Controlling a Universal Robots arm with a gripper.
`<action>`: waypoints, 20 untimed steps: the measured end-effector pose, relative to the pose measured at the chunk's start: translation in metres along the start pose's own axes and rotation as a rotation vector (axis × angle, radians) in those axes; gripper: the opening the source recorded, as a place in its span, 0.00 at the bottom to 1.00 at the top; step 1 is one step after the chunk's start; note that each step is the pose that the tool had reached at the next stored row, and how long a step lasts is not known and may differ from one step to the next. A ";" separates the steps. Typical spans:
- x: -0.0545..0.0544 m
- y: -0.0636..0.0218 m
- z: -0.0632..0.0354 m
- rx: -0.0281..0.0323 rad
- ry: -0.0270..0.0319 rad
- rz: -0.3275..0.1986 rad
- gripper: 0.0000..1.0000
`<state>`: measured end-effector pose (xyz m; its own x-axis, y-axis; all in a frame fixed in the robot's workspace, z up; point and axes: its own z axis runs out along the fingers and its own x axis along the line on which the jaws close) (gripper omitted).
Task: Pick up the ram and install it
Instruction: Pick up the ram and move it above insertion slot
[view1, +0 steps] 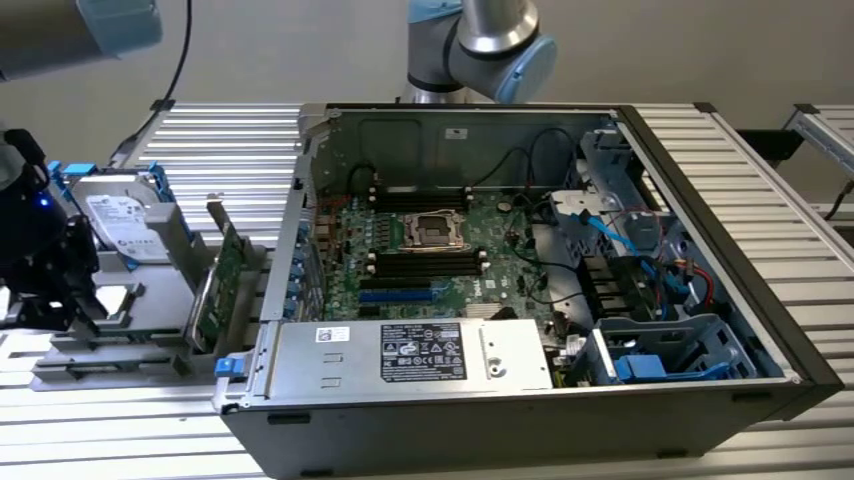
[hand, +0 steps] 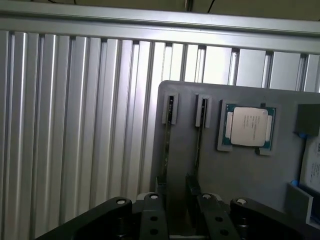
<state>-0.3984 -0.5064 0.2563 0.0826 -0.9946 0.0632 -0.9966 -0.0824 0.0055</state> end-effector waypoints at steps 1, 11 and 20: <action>0.001 0.0000 0.0018 -0.0003 0.0001 0.000 0.30; 0.007 0.0002 0.0205 -0.0011 0.0000 0.000 0.30; 0.006 0.0034 0.0367 -0.0013 0.0001 0.000 0.30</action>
<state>-0.4013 -0.5153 0.2200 0.0827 -0.9946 0.0633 -0.9966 -0.0824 0.0068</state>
